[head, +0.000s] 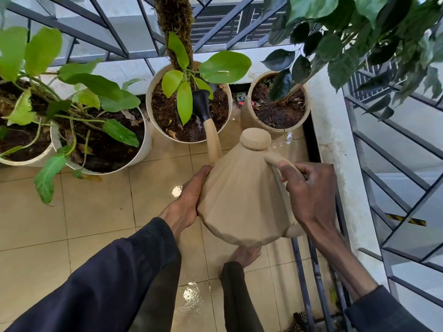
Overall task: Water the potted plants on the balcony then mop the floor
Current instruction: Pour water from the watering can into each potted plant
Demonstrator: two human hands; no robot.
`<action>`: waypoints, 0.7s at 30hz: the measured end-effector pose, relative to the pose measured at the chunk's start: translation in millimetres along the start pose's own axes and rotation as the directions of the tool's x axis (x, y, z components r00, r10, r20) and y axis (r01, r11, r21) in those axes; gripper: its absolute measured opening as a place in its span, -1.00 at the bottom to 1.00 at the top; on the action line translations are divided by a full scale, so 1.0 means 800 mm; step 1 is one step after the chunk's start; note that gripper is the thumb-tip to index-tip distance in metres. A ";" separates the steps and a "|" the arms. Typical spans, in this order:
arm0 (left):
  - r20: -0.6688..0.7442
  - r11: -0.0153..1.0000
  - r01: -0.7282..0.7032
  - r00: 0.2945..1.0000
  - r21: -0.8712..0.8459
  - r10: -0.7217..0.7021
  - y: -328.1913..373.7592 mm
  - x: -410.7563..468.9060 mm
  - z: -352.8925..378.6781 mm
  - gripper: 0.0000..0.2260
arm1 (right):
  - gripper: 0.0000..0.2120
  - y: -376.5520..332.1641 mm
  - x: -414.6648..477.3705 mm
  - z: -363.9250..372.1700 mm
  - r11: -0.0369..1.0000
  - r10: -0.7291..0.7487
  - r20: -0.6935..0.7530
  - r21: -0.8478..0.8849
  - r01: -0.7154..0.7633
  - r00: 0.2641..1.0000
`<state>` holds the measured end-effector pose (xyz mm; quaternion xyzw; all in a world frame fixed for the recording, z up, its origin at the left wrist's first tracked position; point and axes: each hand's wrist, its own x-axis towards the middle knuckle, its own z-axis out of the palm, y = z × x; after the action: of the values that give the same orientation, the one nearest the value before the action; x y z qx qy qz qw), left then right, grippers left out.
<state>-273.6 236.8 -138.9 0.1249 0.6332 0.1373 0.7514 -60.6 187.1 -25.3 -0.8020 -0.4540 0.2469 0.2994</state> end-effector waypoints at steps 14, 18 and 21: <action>0.043 0.993 -0.115 0.992 -0.017 0.116 -0.005 0.003 -0.013 -0.54 | -0.50 0.044 -0.033 0.014 0.980 -0.047 -0.062 0.192 0.058 0.997; 0.034 0.988 -0.153 0.988 -0.015 0.153 -0.006 0.004 -0.016 -0.48 | -0.60 0.056 -0.043 0.018 0.962 -0.020 -0.068 0.270 0.038 0.998; 0.019 0.979 -0.200 0.980 -0.037 0.200 -0.011 0.006 -0.019 -0.46 | -0.69 0.063 -0.049 0.018 0.947 -0.017 -0.062 0.319 0.036 0.998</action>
<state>-287.1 230.3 -148.9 0.1765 0.6064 0.2216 0.7429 -59.6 136.4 -66.1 -0.7436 -0.4100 0.2895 0.4418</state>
